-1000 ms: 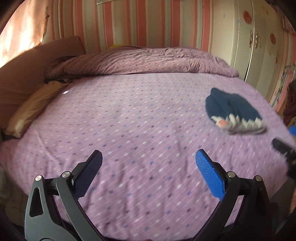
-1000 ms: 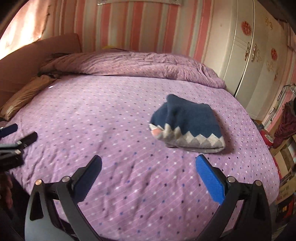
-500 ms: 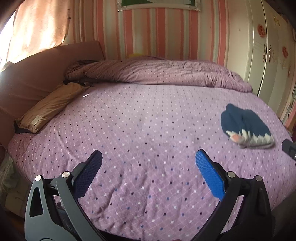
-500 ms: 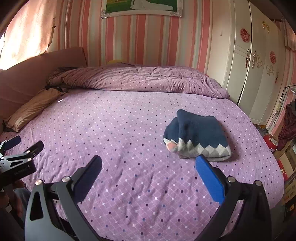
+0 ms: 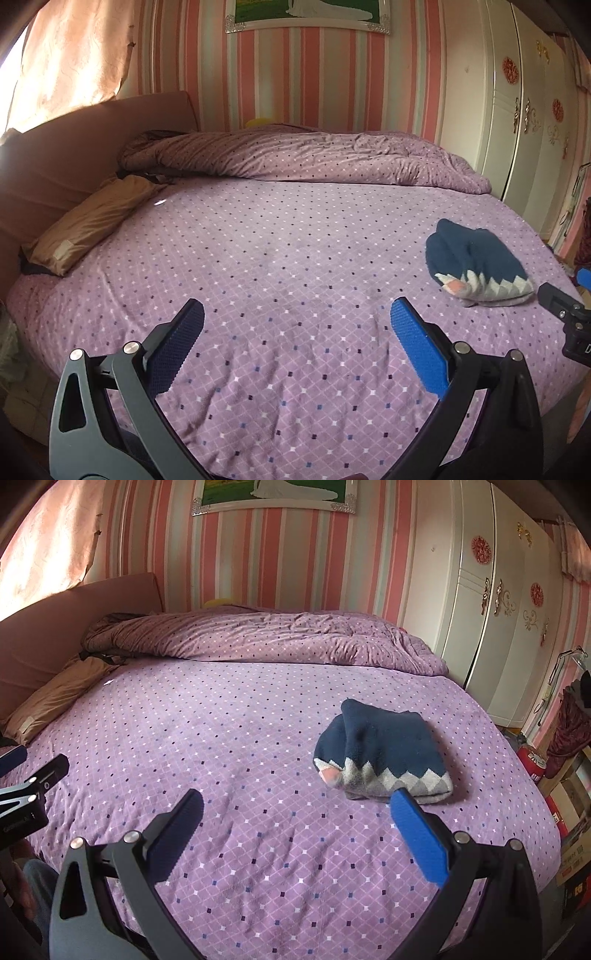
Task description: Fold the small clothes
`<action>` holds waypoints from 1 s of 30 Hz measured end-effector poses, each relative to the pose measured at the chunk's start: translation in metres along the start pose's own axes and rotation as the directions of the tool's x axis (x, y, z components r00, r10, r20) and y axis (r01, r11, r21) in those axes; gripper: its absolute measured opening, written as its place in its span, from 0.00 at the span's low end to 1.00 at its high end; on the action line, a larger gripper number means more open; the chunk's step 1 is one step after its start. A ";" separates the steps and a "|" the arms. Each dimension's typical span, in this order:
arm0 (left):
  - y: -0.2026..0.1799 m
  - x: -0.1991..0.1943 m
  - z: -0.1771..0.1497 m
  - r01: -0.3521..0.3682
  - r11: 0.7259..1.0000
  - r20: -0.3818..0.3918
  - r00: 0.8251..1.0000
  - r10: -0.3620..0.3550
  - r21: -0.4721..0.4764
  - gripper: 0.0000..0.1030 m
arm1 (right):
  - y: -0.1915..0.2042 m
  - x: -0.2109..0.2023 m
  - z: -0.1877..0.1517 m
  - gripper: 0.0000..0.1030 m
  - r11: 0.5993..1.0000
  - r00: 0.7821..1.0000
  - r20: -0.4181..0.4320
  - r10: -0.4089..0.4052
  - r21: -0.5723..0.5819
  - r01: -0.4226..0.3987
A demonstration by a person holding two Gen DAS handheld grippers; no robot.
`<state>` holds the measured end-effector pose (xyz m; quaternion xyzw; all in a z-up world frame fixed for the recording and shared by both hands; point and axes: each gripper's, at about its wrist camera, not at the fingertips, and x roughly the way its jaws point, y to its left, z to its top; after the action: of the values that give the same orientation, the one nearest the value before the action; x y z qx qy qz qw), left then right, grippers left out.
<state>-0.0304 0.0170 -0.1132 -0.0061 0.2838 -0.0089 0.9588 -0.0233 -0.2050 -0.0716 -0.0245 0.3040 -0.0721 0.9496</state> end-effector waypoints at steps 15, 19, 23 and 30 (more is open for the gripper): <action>-0.003 0.000 0.000 -0.012 1.000 -0.009 1.000 0.012 -0.006 0.97 | -0.006 0.008 -0.003 0.98 1.000 1.000 -0.020 0.008 0.019 -0.008; -0.005 0.001 0.000 -0.017 1.000 -0.010 1.000 0.017 0.000 0.97 | -0.006 0.010 -0.004 0.98 1.000 1.000 -0.024 0.009 0.021 -0.009; -0.003 0.005 0.000 0.000 1.000 -0.023 1.000 0.000 -0.014 0.97 | -0.006 0.013 -0.005 0.98 1.000 1.000 -0.030 0.007 0.019 -0.007; -0.004 0.001 -0.001 -0.048 0.999 0.014 0.999 0.048 0.002 0.97 | -0.007 0.018 -0.008 0.98 1.000 0.999 -0.038 0.012 0.024 -0.012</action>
<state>-0.0303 0.0132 -0.1148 0.0017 0.2773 0.0140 0.9607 -0.0143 -0.2143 -0.0873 -0.0101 0.3213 -0.0704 0.9443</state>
